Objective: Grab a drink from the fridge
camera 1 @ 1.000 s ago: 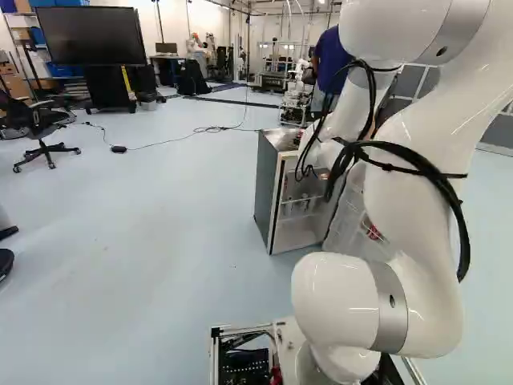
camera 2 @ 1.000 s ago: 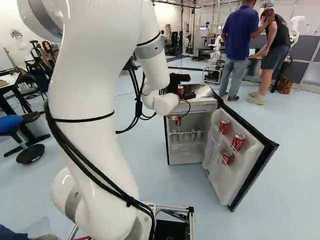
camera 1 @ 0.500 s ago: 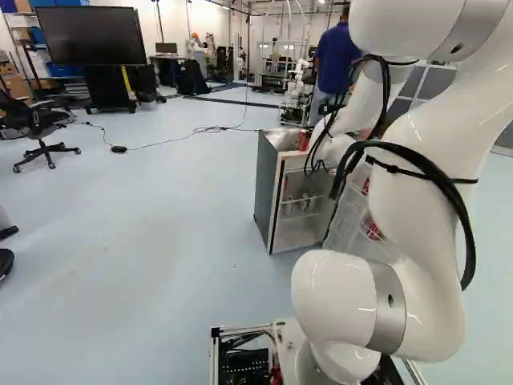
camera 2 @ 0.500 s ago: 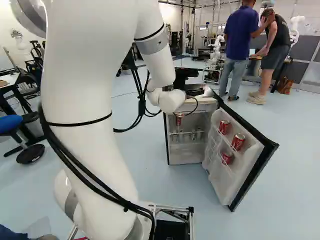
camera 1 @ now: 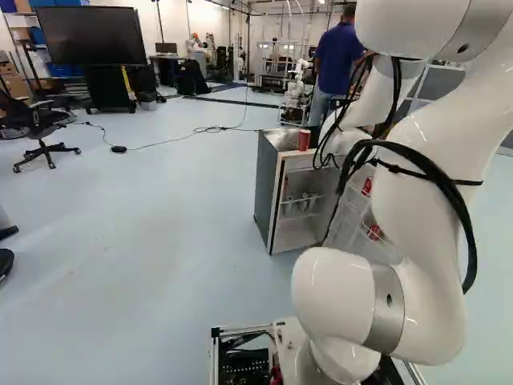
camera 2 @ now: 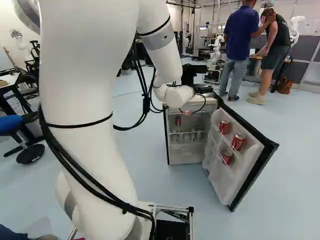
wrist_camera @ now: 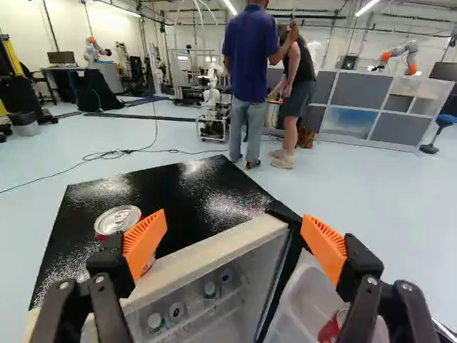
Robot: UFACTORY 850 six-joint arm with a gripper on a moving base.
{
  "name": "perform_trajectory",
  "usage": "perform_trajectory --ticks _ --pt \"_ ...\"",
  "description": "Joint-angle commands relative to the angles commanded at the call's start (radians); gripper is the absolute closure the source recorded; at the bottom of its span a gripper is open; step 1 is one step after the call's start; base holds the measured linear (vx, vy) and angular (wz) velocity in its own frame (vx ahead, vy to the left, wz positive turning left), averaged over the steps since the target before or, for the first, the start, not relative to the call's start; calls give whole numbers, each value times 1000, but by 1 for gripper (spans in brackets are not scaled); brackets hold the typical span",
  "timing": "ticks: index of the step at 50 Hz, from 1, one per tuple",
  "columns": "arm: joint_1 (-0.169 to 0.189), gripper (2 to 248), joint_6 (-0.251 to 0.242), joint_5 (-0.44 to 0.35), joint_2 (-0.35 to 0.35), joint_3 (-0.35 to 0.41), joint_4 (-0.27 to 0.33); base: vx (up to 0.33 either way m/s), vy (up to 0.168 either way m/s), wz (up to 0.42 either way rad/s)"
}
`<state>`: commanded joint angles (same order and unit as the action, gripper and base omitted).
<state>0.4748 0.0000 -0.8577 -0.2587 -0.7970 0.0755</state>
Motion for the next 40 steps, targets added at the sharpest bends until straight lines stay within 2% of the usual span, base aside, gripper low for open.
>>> perform_trajectory --ticks 40 --pt "99 3 0 163 -15 -112 -144 0 0 0"
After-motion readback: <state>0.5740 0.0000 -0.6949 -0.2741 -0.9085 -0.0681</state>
